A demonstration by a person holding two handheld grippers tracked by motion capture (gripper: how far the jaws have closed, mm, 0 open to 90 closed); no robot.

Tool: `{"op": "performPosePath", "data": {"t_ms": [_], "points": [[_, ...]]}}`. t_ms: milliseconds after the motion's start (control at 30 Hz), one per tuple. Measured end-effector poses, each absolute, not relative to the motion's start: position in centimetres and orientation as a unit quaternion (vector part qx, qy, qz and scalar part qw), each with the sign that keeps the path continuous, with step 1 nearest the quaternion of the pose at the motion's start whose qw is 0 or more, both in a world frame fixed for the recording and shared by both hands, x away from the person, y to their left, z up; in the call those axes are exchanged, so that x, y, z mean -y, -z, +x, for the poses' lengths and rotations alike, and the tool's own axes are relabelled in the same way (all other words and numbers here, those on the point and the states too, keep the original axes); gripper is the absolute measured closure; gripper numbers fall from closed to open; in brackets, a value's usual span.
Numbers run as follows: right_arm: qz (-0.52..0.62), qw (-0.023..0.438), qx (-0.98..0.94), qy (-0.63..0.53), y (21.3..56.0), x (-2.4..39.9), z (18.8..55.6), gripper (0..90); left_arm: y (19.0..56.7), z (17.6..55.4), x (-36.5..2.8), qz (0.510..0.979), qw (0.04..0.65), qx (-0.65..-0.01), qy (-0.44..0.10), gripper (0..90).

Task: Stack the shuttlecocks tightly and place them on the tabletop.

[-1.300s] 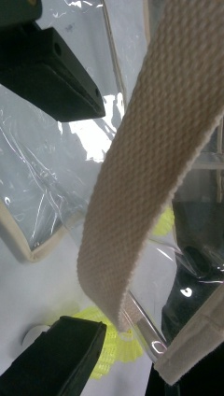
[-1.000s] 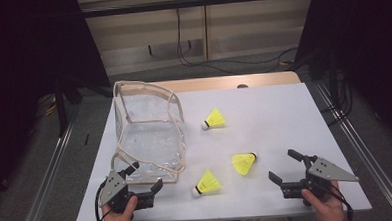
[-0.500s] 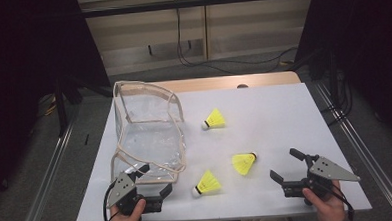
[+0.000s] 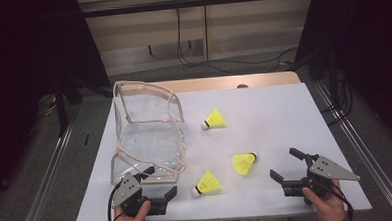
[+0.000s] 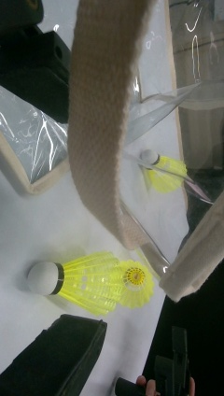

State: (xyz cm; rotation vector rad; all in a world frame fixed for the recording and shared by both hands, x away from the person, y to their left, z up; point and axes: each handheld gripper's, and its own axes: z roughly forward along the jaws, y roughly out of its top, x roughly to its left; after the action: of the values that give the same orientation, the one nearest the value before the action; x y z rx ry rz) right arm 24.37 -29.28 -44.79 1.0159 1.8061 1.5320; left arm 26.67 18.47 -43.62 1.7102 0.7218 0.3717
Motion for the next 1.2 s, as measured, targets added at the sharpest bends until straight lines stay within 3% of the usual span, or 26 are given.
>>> {"op": "performPosePath", "data": {"t_ms": [1200], "points": [[0.378,0.28,-0.674,-0.57,44.7,29.3,24.3,1.0,43.3,25.6,-16.1,0.748,0.589,-0.282,-0.121,0.2]]}}
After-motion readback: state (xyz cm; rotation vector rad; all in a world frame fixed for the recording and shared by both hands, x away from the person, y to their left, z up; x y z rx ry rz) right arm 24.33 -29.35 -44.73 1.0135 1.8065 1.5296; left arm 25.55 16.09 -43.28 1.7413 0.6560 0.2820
